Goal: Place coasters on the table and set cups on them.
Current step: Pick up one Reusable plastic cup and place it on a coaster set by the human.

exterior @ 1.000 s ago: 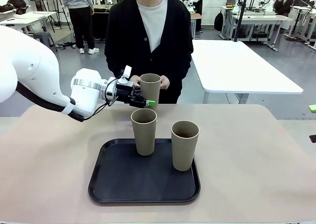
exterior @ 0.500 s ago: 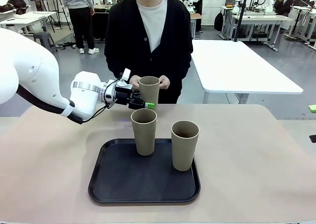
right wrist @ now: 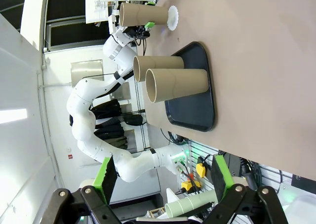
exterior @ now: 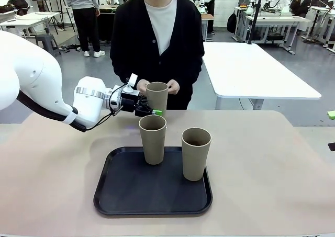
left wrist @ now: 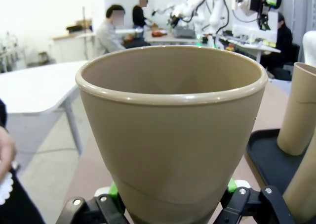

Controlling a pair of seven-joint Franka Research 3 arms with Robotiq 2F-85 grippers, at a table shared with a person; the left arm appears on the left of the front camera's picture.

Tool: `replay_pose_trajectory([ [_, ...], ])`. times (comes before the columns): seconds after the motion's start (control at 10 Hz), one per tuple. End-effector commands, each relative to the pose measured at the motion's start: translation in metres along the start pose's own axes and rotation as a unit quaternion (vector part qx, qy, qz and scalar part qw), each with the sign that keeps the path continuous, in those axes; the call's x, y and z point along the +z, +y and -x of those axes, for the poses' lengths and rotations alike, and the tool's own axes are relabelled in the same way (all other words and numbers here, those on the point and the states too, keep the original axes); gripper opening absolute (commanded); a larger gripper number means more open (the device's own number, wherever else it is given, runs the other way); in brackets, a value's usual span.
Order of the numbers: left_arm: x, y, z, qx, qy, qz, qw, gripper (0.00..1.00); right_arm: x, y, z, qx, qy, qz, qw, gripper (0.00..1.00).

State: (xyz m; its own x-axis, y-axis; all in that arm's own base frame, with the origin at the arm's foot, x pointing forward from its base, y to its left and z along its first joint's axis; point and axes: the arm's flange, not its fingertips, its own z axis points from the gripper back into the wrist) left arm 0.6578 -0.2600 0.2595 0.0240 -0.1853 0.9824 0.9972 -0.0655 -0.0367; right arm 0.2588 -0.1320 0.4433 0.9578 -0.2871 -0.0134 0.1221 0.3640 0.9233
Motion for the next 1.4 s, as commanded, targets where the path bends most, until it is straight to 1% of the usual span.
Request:
replay_pose_trajectory([
  [0.0, 0.001, -0.006, 0.003, 0.0, 0.007, 0.02, 1.0, 0.83, 0.0, 0.0, -0.002, 0.002, -0.001, -0.009, 1.0, 1.0],
  [0.4, 0.002, -0.002, 0.019, 0.004, 0.019, 0.018, 1.0, 0.83, 0.0, 0.0, -0.002, 0.002, -0.001, -0.009, 1.0, 1.0],
  [0.9, 0.002, 0.0, 0.02, 0.0, 0.022, 0.016, 1.0, 0.83, 0.0, 0.0, -0.002, 0.002, -0.001, -0.009, 1.0, 1.0],
  [1.3, 0.003, 0.001, 0.026, -0.001, 0.036, 0.007, 0.999, 0.83, 0.0, 0.0, -0.002, 0.002, -0.001, -0.009, 1.0, 1.0],
])
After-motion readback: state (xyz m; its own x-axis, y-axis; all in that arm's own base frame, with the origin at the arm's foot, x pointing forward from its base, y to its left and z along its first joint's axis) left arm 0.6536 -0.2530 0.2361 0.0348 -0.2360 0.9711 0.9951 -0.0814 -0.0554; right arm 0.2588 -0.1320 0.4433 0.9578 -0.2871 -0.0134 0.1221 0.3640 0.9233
